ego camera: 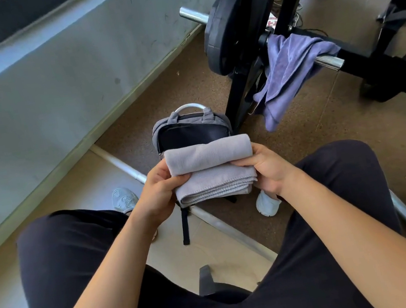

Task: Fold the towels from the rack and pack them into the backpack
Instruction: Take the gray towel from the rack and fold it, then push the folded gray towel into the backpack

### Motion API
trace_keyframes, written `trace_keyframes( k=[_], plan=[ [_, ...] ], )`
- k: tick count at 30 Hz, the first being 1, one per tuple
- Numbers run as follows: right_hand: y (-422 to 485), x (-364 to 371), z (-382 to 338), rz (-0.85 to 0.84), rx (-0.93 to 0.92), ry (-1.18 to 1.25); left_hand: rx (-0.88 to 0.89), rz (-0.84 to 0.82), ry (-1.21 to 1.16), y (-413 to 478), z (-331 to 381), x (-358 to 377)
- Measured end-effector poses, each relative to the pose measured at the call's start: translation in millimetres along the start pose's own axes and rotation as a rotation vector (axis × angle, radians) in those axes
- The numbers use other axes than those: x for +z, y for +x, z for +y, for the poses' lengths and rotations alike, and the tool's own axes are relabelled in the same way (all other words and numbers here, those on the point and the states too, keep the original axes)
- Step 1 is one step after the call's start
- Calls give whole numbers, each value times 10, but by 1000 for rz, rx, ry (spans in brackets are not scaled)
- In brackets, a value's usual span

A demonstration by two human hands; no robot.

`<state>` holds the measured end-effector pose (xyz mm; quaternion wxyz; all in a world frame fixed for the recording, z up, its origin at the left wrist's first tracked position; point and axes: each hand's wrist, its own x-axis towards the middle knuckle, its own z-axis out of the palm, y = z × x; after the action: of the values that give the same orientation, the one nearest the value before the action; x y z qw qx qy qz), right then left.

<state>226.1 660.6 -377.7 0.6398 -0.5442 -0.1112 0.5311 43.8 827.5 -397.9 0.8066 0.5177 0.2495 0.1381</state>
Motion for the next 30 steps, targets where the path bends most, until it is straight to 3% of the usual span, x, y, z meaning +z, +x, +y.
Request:
trace_keyframes(
  k=[9, 14, 19, 21, 25, 28, 30],
  plan=[
    [-8, -29, 20, -161, -95, -62, -54, -219, -118, 1, 34, -55],
    [-20, -50, 25, -114, -134, -265, -199, -217, -143, 17, 91, -77],
    [54, -71, 166, -67, -223, -610, -251, 32, 189, 52, -39, -13],
    [51, -86, 161, -77, -177, -562, -268, 2, 235, 61, -60, -46],
    [-33, -160, 72, -160, -60, -268, -468, -145, 251, 46, 58, -110],
    [11, -164, 125, -111, -13, -432, -464, -258, 426, 65, 77, -102],
    [79, -167, 196, -91, -10, -587, -384, -226, 530, 108, 86, -118]
  ],
)
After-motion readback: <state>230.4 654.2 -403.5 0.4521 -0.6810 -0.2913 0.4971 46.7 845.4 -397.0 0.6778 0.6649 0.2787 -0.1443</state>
